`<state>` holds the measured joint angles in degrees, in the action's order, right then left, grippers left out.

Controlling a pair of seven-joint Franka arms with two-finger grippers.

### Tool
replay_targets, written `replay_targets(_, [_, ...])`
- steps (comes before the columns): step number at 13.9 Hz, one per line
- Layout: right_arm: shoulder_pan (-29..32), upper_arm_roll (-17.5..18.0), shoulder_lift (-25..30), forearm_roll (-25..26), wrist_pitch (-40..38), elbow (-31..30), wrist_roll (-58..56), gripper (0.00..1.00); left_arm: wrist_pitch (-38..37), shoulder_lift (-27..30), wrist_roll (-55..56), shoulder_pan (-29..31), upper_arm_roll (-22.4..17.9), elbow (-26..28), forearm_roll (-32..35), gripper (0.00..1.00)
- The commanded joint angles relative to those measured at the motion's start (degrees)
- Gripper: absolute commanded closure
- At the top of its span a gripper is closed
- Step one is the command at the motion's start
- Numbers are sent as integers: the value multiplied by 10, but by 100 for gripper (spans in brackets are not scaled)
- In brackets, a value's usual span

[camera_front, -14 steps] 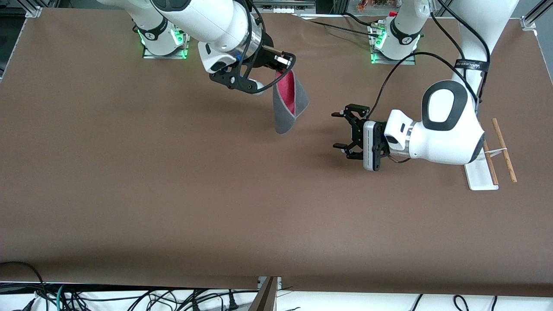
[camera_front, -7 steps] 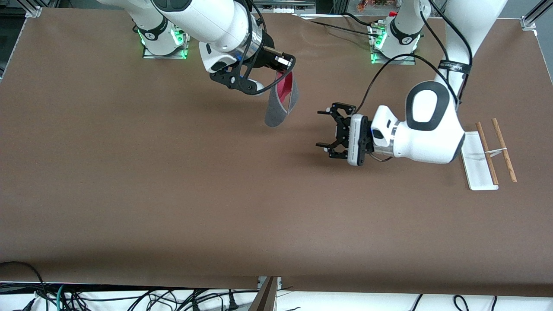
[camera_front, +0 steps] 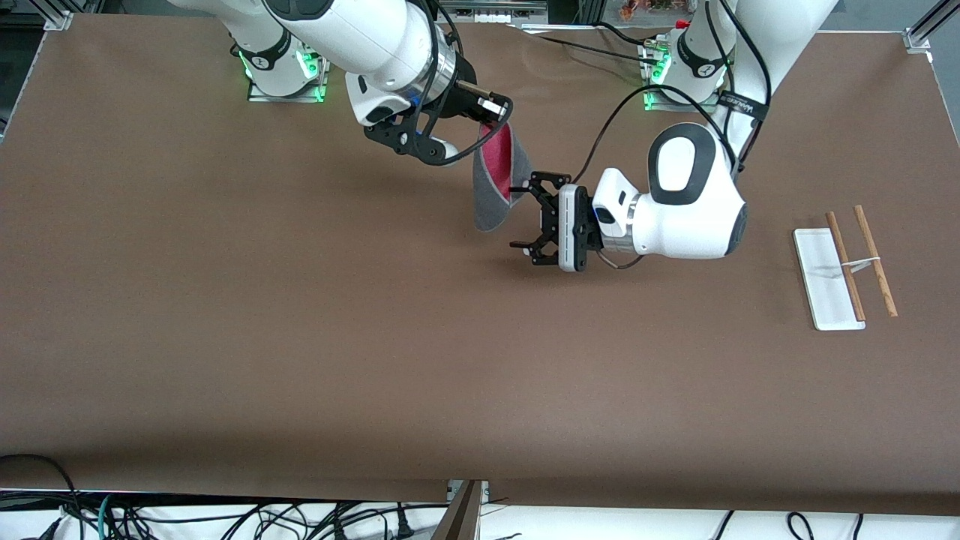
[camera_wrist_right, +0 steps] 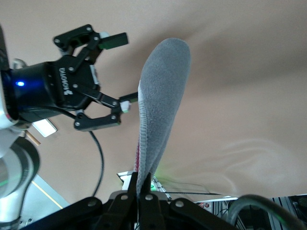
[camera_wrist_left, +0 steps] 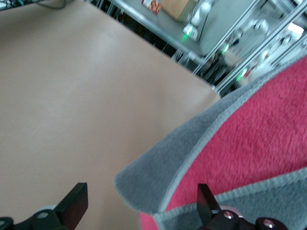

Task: Pass towel and hang on rack
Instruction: 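Close the left gripper on the hanging towel below the right gripper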

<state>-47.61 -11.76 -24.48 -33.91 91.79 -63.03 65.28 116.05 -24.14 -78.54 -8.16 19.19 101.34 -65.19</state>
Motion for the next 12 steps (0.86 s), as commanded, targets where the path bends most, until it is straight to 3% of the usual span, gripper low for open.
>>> replay_targets(1, [1,2,-7,-9,1,16,13,100,37,21,-58,-3,7,45,-52,1])
replay_targets(3, [1,2,-7,-9,1,16,13,100,37,21,-70,-3,7,46,-52,13])
replay_targets(4, [1,2,-7,-9,1,16,13,100,38,21,-72,-5,7,45,-54,39])
replay_targets(5, [1,2,-7,-9,0,16,13,100,45,21,-72,-11,13,45,-70,48])
replay_targets(8, [1,2,-7,-9,0,16,13,100,66,21,-73,-13,20,45,-85,45])
replay_targets(9, [1,2,-7,-9,0,16,13,100,66,21,-75,-13,20,45,-85,56])
replay_targets(10, [1,2,-7,-9,0,16,13,100,66,21,-77,-13,20,45,-84,83])
replay_targets(11, [1,2,-7,-9,0,16,13,100,66,21,-89,-12,20,47,-84,100])
replay_targets(12, [1,2,-7,-9,0,16,13,100,66,20,-101,-12,20,47,-85,100])
